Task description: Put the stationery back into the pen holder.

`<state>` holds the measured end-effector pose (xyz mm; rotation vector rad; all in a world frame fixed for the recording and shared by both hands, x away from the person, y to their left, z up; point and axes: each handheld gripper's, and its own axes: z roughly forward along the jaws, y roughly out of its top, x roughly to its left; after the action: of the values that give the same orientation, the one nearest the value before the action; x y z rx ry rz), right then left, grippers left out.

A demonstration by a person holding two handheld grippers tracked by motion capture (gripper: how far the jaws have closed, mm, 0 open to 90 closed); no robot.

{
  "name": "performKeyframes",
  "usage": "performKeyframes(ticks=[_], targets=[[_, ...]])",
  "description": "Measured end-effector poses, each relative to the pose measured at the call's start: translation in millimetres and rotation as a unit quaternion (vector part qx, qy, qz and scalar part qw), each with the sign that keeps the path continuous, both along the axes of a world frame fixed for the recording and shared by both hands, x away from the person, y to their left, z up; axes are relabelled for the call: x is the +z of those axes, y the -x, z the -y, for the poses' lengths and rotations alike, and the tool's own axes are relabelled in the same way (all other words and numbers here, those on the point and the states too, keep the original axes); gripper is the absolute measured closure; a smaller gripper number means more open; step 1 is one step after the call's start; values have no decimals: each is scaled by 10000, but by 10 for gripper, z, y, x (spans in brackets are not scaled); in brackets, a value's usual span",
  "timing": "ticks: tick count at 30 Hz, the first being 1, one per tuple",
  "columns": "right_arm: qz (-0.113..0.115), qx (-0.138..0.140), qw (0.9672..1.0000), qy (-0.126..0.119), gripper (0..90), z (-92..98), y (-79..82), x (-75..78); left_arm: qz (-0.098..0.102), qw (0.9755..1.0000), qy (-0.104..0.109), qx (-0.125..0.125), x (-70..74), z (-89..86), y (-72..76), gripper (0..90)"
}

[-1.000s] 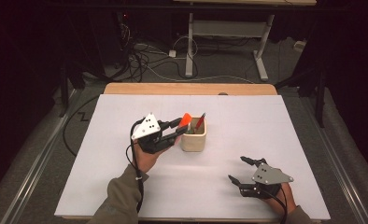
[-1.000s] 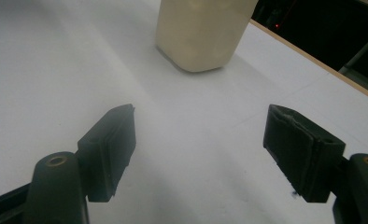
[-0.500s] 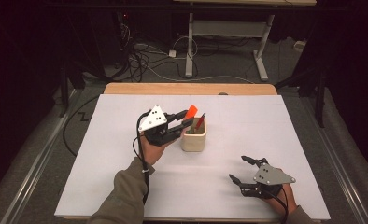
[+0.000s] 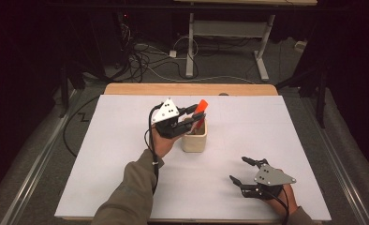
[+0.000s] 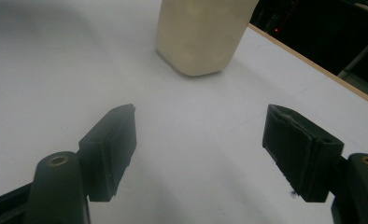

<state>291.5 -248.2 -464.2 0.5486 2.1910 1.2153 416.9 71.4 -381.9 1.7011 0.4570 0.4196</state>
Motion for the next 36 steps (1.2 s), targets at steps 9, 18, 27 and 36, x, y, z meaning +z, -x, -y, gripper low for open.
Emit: performKeyframes(ticks=[9,18,27,36], targets=[[-13,31,10000,9,266,0,-2,-3,-125,9999,57,10,-67,118,-119,649],[-10,50,10000,21,266,-1,-3,-8,-212,9998,21,-57,-141,182,-193,648],[-11,60,10000,29,266,-4,-4,-9,-340,9994,-52,-29,-196,175,-218,648],[-14,70,9999,70,266,-9,-1,-11,-422,9990,-121,-21,-277,154,-194,648]])
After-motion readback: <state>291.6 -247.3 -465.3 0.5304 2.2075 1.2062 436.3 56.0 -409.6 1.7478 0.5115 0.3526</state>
